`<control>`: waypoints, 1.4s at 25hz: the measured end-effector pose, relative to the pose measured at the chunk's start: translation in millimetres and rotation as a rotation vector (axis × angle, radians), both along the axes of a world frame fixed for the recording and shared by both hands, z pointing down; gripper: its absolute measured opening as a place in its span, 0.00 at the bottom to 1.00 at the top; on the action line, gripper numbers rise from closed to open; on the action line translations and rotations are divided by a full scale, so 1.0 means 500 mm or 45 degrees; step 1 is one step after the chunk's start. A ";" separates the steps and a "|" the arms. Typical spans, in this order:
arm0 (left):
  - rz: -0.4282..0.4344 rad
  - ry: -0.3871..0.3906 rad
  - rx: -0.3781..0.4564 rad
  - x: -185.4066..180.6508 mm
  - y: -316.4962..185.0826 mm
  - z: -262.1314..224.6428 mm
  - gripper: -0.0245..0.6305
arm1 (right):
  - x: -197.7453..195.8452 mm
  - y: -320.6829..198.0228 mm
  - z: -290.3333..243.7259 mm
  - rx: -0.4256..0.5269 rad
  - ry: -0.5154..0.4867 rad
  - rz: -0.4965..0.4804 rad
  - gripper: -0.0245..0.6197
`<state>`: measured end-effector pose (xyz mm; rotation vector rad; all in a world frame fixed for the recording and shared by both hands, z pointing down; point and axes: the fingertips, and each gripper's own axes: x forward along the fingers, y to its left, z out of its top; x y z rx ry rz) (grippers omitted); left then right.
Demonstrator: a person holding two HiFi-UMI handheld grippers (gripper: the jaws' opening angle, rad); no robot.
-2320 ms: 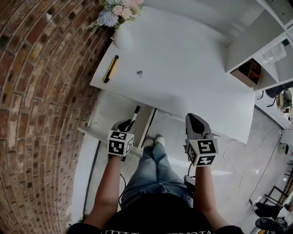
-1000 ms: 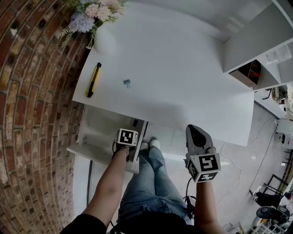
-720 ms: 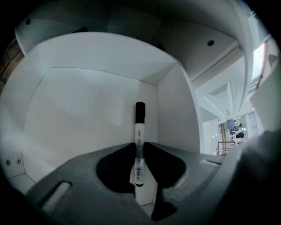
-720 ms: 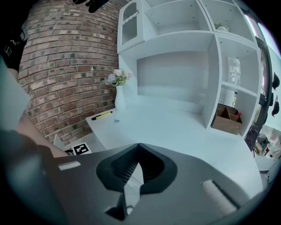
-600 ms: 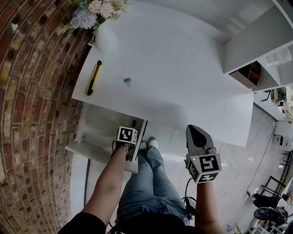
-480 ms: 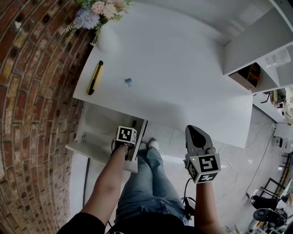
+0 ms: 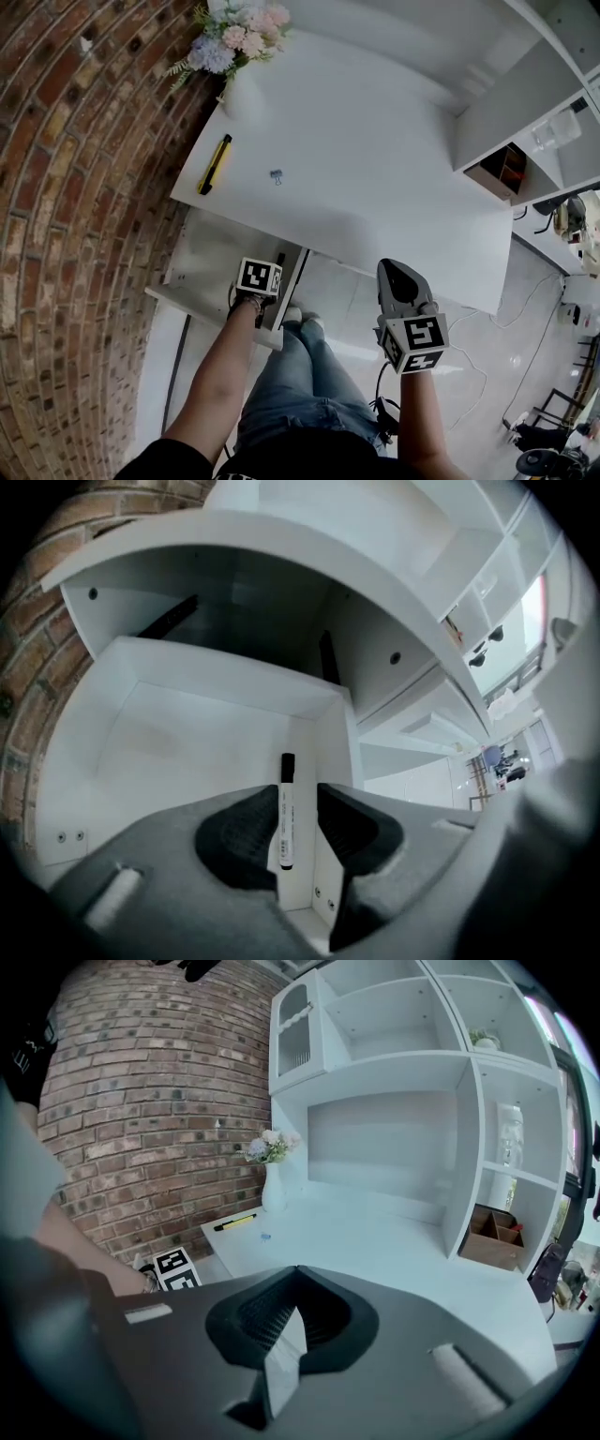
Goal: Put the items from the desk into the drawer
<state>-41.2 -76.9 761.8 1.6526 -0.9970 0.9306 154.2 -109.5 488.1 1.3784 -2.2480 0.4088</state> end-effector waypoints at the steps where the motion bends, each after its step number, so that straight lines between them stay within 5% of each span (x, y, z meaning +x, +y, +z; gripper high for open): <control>1: -0.008 -0.002 0.020 -0.003 -0.003 -0.014 0.23 | 0.001 -0.001 -0.010 0.015 -0.002 -0.003 0.05; 27: -0.219 -0.025 0.719 -0.074 -0.071 -0.460 0.24 | 0.004 -0.032 -0.197 0.262 -0.086 -0.104 0.05; 32: -0.285 -0.052 0.959 -0.089 -0.113 -0.535 0.43 | 0.004 -0.042 -0.195 0.264 -0.102 -0.094 0.05; 35: -0.324 -0.086 1.111 -0.092 -0.145 -0.575 0.74 | 0.012 -0.053 -0.196 0.266 -0.123 -0.074 0.05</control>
